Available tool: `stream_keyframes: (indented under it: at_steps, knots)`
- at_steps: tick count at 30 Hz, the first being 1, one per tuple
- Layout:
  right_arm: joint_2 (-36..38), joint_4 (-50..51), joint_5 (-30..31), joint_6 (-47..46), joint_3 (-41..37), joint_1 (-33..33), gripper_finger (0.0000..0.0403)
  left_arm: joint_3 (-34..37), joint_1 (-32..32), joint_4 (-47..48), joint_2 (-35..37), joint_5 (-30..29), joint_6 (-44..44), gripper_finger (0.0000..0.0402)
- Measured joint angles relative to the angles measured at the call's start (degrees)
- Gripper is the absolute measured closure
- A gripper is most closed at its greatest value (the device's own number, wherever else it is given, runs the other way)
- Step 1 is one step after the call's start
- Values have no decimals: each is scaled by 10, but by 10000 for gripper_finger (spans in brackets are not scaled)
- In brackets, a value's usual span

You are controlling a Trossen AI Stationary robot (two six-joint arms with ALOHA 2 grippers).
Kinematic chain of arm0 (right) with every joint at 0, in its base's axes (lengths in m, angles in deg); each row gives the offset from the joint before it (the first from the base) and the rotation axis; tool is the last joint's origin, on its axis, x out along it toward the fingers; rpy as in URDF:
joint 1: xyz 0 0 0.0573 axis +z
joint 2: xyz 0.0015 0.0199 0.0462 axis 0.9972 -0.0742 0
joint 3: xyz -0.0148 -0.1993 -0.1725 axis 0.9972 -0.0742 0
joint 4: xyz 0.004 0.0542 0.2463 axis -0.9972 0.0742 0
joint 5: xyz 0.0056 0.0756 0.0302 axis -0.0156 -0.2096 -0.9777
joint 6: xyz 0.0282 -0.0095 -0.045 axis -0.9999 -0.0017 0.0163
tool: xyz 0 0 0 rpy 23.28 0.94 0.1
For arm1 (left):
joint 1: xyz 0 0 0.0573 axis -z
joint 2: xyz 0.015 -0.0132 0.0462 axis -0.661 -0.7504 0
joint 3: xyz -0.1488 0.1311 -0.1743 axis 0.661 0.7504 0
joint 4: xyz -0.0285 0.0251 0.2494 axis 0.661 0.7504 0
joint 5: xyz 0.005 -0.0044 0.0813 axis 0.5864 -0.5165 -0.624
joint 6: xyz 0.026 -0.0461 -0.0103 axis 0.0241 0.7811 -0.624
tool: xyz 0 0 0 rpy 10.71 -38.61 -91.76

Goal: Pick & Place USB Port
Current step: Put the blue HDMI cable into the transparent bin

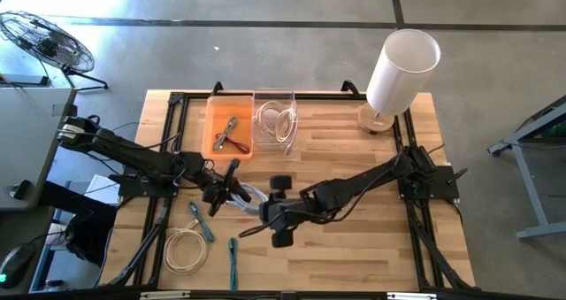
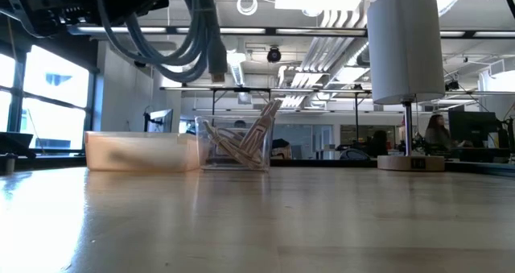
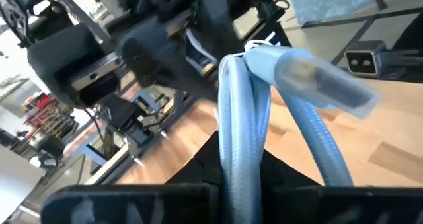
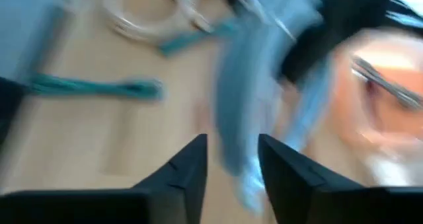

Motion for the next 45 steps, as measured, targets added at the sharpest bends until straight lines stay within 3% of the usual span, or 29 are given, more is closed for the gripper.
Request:
stream_keyframes:
  at_steps: [5,11,16,18,21,27,35,40,45]
  knots:
    - [0,106,107,-59,0,6,230,-1,0,16,0,-30,2,386]
    - [0,323,209,-243,0,9,212,-1,0,28,0,-66,-5,386]
    - [0,489,230,-421,0,10,211,-22,-2,48,0,-199,-94,386]
    - [0,520,232,-458,0,14,211,-55,-17,63,0,-257,-138,386]
    - [0,522,239,-472,0,19,211,-110,-60,106,-11,-289,-183,386]
    - [0,515,244,-483,-1,39,211,-204,-180,172,-65,-245,-170,386]
    - [0,512,252,-509,-61,66,210,-227,-316,87,-192,-195,-76,387]
    - [0,506,249,-544,-123,70,210,-227,-368,28,-264,-146,-20,387]
    - [0,492,233,-563,-169,74,210,-227,-384,15,-311,-134,16,376]
